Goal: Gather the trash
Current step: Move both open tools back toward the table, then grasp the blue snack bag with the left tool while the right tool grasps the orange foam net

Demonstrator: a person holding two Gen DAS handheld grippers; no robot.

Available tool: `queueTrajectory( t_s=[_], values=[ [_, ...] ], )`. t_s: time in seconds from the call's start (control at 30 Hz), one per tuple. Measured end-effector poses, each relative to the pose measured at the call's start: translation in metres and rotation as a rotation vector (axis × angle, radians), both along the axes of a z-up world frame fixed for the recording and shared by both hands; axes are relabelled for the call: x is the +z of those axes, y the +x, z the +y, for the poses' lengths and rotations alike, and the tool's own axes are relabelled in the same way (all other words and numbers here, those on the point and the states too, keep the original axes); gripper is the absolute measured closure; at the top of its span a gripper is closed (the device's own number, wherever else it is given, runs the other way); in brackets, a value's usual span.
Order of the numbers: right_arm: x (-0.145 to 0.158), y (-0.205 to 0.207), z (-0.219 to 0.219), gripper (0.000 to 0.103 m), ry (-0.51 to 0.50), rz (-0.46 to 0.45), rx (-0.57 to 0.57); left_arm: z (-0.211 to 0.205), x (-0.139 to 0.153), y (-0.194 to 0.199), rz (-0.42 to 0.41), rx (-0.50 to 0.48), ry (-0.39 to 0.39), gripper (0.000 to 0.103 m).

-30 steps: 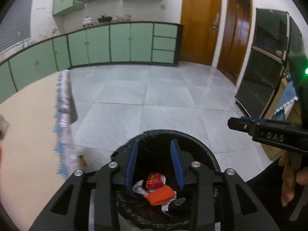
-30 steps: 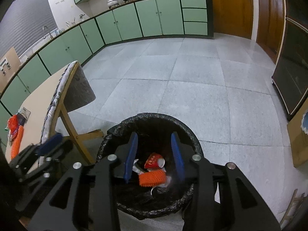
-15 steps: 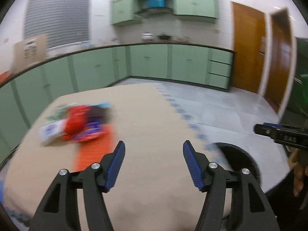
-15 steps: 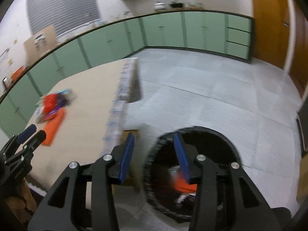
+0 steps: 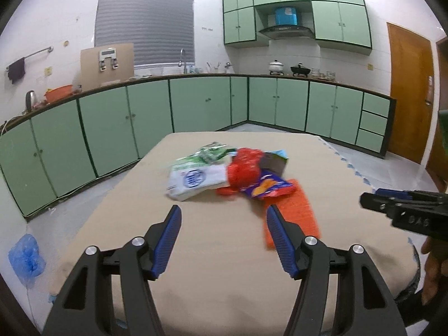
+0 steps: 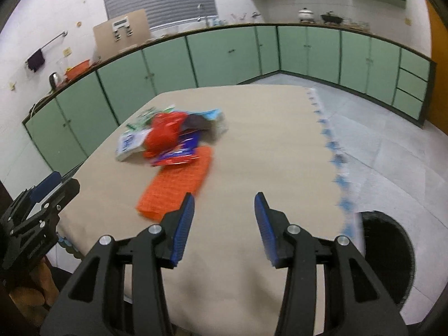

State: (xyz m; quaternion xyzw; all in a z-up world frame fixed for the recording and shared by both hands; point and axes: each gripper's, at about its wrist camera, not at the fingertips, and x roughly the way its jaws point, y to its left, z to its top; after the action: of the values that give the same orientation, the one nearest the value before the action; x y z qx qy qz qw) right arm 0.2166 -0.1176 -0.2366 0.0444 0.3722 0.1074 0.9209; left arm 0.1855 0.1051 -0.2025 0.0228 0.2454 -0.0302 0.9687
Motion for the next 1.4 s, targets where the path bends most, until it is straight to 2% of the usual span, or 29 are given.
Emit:
queueTrajectory(
  t_s=[0.3, 0.37, 0.5, 0.63, 0.73, 0.8, 0.87, 1.4],
  values=[
    [-0.024, 0.022, 0.055, 0.051, -0.011, 0.018, -0.026, 0.036, -0.009, 0.008, -0.018, -0.003, -0.033, 0.044],
    [-0.031, 0.026, 0.061, 0.051, -0.021, 0.029, -0.03, 0.041, -0.01, 0.008, -0.019, -0.004, -0.047, 0.045],
    [-0.044, 0.031, 0.069, 0.051, -0.039, 0.056, -0.045, 0.043, -0.015, 0.009, -0.009, -0.023, -0.059, 0.052],
    [-0.053, 0.031, 0.071, 0.052, -0.061, 0.07, -0.045, 0.043, -0.023, 0.013, 0.009, -0.032, -0.07, 0.053],
    [-0.053, 0.03, 0.074, 0.07, -0.064, 0.068, -0.007, 0.042, -0.024, 0.014, 0.015, -0.034, -0.081, 0.053],
    [-0.05, 0.027, 0.073, 0.085, -0.065, 0.059, 0.014, 0.04, -0.025, 0.014, 0.016, -0.036, -0.084, 0.053],
    [-0.047, 0.026, 0.069, 0.094, -0.056, 0.057, 0.015, 0.037, -0.024, 0.014, 0.014, -0.041, -0.082, 0.053],
    [-0.022, 0.015, -0.017, 0.096, -0.027, 0.01, -0.097, -0.016, -0.024, 0.032, 0.018, -0.133, -0.068, 0.053]
  ],
)
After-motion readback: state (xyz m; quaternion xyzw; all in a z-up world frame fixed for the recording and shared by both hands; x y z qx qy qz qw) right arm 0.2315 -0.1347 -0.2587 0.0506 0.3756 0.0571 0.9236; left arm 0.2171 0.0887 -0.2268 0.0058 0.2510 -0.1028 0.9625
